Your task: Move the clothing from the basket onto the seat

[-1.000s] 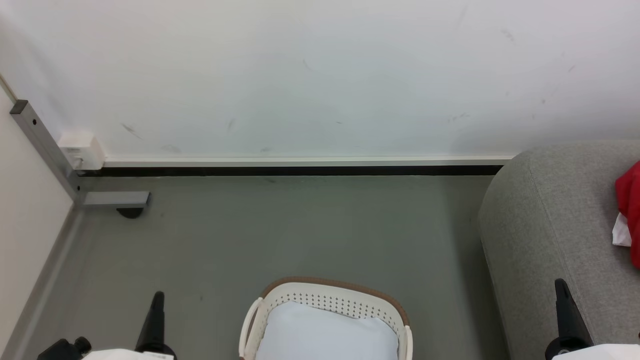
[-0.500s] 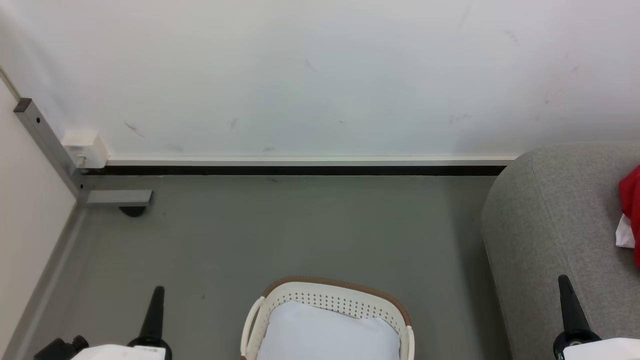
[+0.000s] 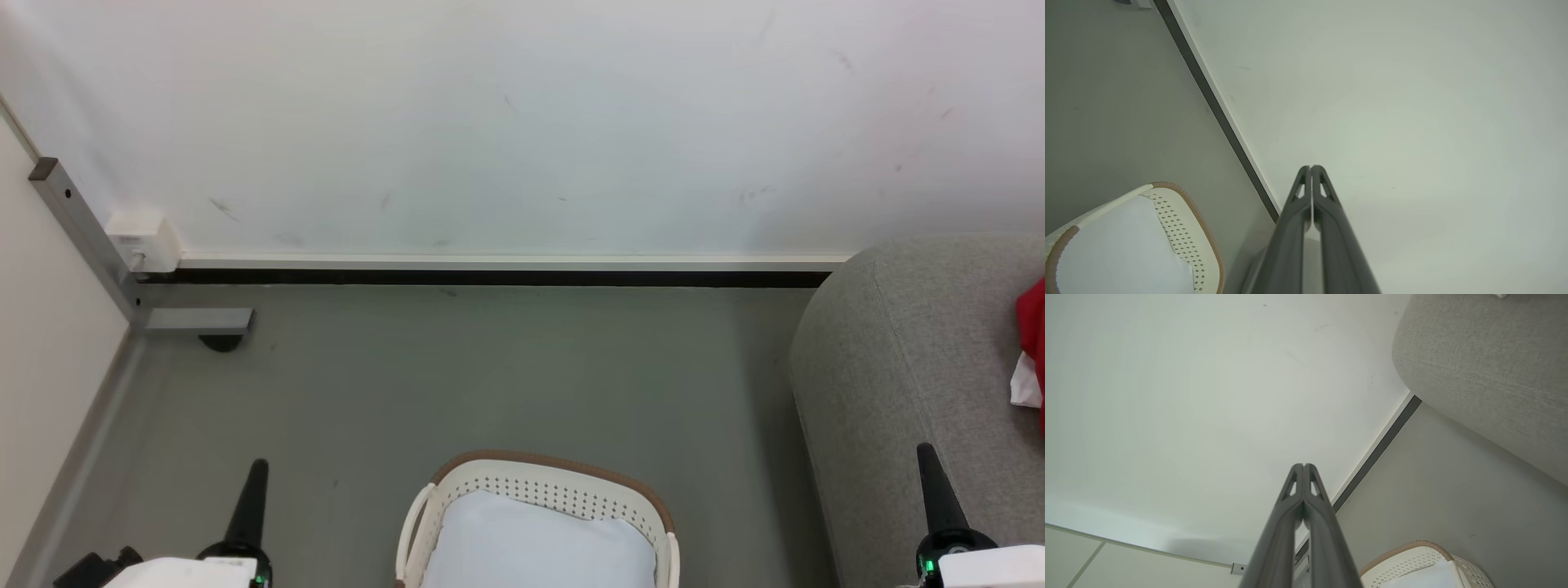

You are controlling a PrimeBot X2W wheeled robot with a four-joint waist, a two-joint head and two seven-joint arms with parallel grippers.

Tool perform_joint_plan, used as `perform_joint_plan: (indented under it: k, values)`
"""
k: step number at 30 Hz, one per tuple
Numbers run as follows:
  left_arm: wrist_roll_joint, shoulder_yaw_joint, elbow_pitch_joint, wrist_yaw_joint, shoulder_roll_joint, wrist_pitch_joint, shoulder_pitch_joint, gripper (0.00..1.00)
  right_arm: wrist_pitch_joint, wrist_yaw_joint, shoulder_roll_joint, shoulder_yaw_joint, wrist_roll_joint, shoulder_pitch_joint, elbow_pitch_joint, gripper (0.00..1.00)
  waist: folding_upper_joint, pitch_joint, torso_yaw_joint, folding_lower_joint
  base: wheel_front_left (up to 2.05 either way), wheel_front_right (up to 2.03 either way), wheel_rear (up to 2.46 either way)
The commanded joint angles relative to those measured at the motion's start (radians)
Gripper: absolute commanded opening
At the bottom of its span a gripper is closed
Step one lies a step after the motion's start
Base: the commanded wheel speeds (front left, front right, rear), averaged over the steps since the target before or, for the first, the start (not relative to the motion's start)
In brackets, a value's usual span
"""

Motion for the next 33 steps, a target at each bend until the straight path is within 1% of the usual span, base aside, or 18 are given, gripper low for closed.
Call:
perform_joint_plan:
  k: [1, 33]
  values:
    - [-0.031, 0.007, -0.005, -0.006, 0.001, 0.006, -0.02, 0.0, 0.007, -0.001, -0.004, -0.008, 0.024, -0.018, -0.003, 0.0, 0.0, 0.0, 0.001, 0.0, 0.0, 0.0, 0.0]
    - [-0.262, 0.034, 0.001, -0.023, -0.012, 0.072, -0.04, 0.0, 0.077, -0.002, 0.006, -0.048, 0.263, -0.034, 0.006, 0.0, 0.0, 0.002, 0.016, 0.0, 0.0, 0.0, 0.0]
